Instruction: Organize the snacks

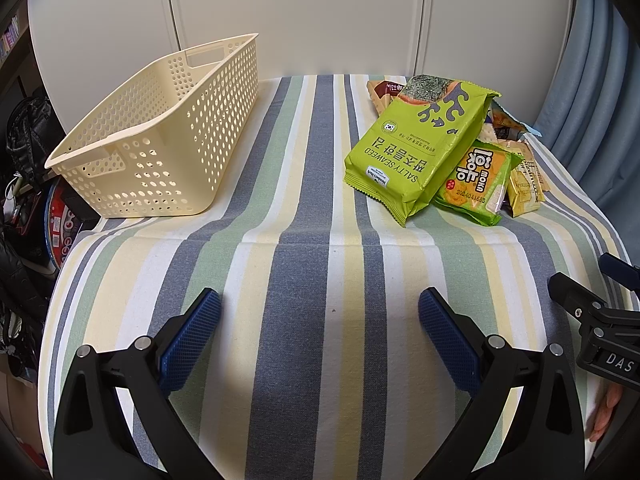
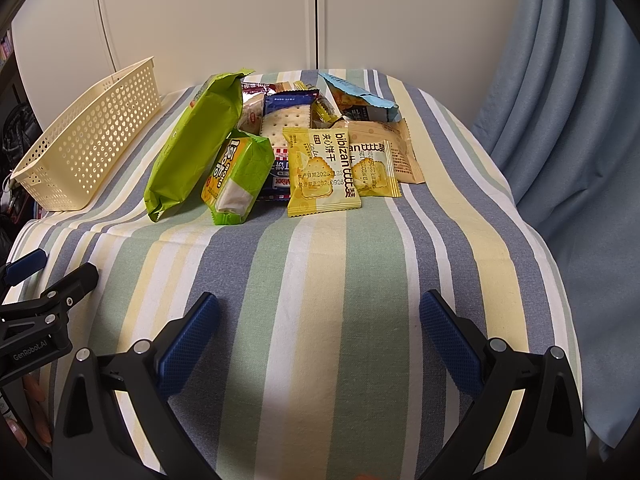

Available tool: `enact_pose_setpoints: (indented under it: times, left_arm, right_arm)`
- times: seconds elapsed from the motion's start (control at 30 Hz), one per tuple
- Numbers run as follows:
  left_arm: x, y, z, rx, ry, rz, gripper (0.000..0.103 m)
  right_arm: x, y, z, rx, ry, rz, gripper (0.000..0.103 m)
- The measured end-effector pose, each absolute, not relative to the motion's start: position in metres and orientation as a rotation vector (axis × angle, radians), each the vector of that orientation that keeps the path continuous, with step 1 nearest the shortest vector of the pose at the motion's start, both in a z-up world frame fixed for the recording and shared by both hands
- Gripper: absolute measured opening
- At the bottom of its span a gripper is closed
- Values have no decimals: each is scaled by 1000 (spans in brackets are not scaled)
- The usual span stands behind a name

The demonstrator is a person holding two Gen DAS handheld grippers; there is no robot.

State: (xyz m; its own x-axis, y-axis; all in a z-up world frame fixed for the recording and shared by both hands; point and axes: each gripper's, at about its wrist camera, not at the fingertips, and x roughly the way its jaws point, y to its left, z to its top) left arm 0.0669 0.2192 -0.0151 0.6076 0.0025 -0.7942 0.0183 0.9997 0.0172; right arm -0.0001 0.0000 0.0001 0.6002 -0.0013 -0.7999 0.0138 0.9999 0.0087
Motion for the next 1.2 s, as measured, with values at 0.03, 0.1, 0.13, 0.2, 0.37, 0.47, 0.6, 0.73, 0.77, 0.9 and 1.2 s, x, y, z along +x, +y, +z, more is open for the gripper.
enact_pose_setpoints:
  times: [0.03,0.1,0.13,0.2,0.37,0.47,0.6,0.73,0.77,0.9,1.2]
  left_arm:
    - [67,219,-15,25,918,-9,101]
    - [67,219,-15,23,918,-10,101]
    - [67,219,-15,23,918,-10,101]
    - [67,219,-15,24,917,-9,101]
    - [67,220,-15,24,918,-10,101]
    - [67,220,-15,22,917,-10,101]
    - [66,220,-16,21,918,-11,101]
    - [66,221,-15,22,921,-10,101]
    - [66,220,-15,25,922,-9,101]
    - [67,219,-15,31,923,-6,101]
    - [67,219,-15,26,920,-8,101]
  right_arm:
    - [0,0,0,14,927,-9,98]
    - [0,0,0,14,927,-9,98]
    - [0,0,0,16,927,-10,98]
    - [0,0,0,15,927,-10,98]
    - [0,0,0,15,927,-10,98]
    - [0,0,0,13,928,-11,98]
    - [-2,-4,0,19,928,-7,98]
    - [-2,-4,0,14,928,-10,98]
    - [-2,-3,0,14,928,-10,98]
    - [-2,-2,1,14,928,-10,98]
    - [-2,1,1,7,925,-14,98]
